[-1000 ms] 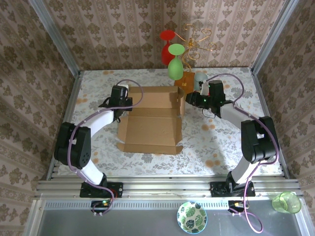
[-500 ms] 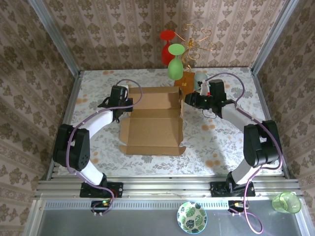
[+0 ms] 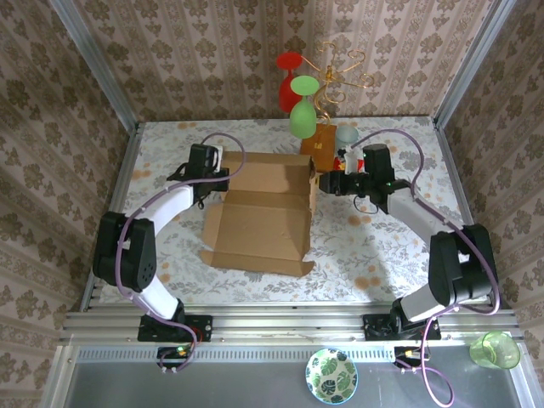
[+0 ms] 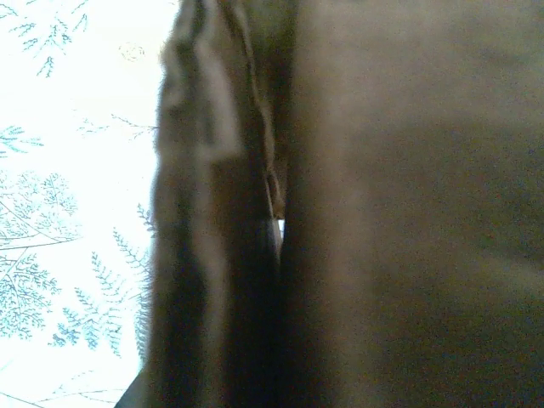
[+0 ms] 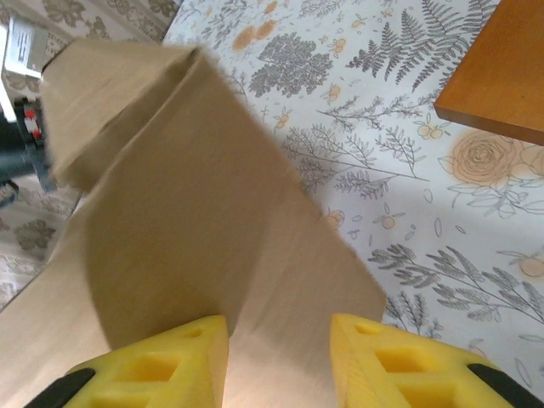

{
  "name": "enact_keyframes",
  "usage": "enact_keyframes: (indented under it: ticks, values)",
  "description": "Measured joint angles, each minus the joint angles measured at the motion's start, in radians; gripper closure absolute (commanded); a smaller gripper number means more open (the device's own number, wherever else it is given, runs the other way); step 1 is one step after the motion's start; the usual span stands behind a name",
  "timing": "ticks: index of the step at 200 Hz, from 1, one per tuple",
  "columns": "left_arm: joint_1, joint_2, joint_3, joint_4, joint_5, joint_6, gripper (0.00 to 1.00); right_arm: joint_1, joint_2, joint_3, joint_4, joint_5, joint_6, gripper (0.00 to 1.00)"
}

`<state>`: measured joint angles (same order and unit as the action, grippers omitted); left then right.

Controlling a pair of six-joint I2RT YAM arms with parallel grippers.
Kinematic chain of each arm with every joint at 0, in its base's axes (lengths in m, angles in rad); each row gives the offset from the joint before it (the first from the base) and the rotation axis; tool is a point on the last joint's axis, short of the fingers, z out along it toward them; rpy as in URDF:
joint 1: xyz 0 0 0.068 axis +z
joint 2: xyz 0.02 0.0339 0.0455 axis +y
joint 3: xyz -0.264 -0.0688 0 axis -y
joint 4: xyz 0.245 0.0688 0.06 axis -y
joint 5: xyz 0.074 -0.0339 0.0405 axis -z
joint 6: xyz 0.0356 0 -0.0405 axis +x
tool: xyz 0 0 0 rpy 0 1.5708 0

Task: Fold the paper box

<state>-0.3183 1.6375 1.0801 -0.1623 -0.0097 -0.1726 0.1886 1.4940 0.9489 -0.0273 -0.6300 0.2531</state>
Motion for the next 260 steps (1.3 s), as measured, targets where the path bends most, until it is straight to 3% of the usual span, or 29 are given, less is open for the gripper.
enact_keyframes:
  ticks: [85, 120, 173, 260]
  values:
    - [0.089, 0.031, 0.009, -0.007, 0.247, 0.123, 1.0, -0.005, 0.021, -0.045, 0.02, -0.031, -0.199, 0.48]
    - [0.09, 0.035, 0.013, -0.014, 0.272, 0.143, 1.0, 0.004, 0.106, 0.056, 0.021, -0.041, -0.224, 0.46]
    - [0.084, 0.048, 0.037, -0.018, 0.282, 0.143, 1.0, 0.063, 0.112, 0.116, -0.011, -0.027, -0.264, 0.49]
    - [0.067, 0.048, 0.037, -0.018, 0.259, 0.143, 1.0, 0.131, 0.112, 0.126, -0.01, 0.241, -0.284, 0.48]
